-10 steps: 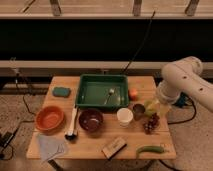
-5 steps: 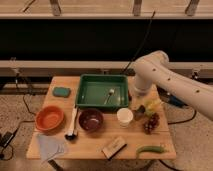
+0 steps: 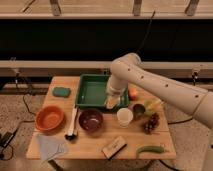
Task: Wipe tray with sponge
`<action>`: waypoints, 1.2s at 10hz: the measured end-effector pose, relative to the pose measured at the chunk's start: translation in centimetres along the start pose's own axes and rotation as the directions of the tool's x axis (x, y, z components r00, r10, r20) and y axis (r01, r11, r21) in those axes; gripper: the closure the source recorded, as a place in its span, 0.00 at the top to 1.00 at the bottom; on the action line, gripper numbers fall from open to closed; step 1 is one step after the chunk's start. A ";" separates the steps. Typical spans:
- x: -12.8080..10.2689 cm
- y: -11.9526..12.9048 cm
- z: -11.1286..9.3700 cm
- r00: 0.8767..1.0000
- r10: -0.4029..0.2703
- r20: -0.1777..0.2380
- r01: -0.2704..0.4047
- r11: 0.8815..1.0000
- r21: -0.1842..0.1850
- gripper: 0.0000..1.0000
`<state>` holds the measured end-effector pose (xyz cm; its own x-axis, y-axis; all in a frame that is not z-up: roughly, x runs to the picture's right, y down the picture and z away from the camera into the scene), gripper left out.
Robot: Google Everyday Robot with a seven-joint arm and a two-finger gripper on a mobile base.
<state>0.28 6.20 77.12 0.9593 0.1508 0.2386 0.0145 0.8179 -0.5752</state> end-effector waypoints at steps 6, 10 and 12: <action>-4.6 -0.8 2.7 0.994 -0.014 0.105 0.016 1.000 -0.009 0.65; -4.6 -0.8 2.8 0.994 -0.012 0.109 0.014 1.000 -0.012 0.65; -5.2 -0.9 3.7 0.989 0.006 0.145 -0.006 1.000 0.002 0.65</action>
<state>-5.77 6.75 79.32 0.9082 0.2344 0.3466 0.0084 0.8180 -0.5751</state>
